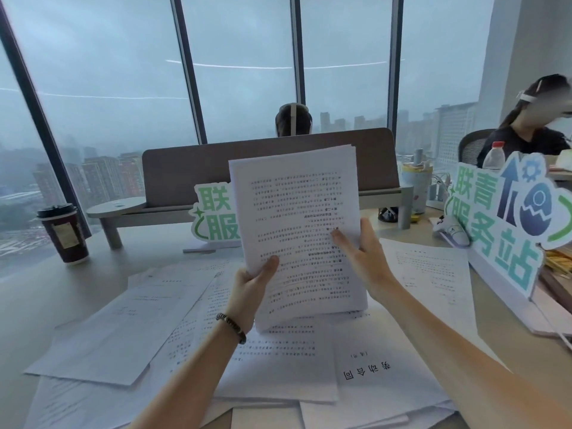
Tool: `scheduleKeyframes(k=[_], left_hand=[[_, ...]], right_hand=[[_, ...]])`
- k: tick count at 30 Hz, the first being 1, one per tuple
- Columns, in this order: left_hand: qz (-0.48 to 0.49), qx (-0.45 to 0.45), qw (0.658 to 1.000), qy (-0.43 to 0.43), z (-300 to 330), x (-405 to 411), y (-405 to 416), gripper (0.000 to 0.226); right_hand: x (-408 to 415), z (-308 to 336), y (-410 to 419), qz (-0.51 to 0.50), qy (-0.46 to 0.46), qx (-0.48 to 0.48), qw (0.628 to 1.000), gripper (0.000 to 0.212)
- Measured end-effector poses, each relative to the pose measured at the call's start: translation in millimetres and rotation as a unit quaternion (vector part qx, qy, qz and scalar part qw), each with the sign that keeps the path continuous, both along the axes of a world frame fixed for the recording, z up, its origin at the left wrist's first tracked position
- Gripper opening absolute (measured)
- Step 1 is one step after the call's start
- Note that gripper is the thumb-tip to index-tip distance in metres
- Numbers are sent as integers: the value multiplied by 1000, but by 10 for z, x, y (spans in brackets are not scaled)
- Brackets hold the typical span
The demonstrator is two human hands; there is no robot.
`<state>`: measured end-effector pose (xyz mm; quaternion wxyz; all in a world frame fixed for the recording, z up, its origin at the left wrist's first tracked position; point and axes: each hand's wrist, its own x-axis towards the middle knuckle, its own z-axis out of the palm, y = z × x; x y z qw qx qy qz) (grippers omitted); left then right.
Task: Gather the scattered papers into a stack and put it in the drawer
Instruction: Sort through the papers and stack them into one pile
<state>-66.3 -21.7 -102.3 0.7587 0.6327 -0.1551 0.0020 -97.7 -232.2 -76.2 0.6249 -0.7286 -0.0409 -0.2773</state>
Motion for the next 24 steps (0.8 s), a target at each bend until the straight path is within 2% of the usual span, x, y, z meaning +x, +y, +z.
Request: scheduleKeyframes(k=[4,8,12,15,16,17,19,21,22,24], left_hand=[[23,3,999,-32,0,12,-19,17],[16,40,999,-29,-80,39,-29,18],[59,99,992,-51,-29,115,-33,15],[62,110,992,-3,-29,201,26,17],[60,115,991,26,-50,243,56,18],[60,126,989,54,-72,274,80,21],[58,174,977,105,-144,331,120,27],[50,235,960,145,-228,367,133,32],[48,261,952,155,-260,381,137,34],[48,291,942,160,-293,409,136,36]], right_hand=[[-28,-2,26,-20,-35,-4,999,26],[8,-193,6,-1,54,-2,999,31],[88,-199,4,-28,76,-97,992,16],[110,-110,-26,-33,138,-178,974,22],[114,-95,-80,-53,186,-229,954,32],[103,-78,-151,-90,243,-304,917,46],[66,-84,-323,-167,364,-443,802,69],[21,-122,-457,-171,462,-506,708,73],[15,-151,-498,-161,489,-516,685,71],[61,-210,-549,-148,489,-522,683,69]])
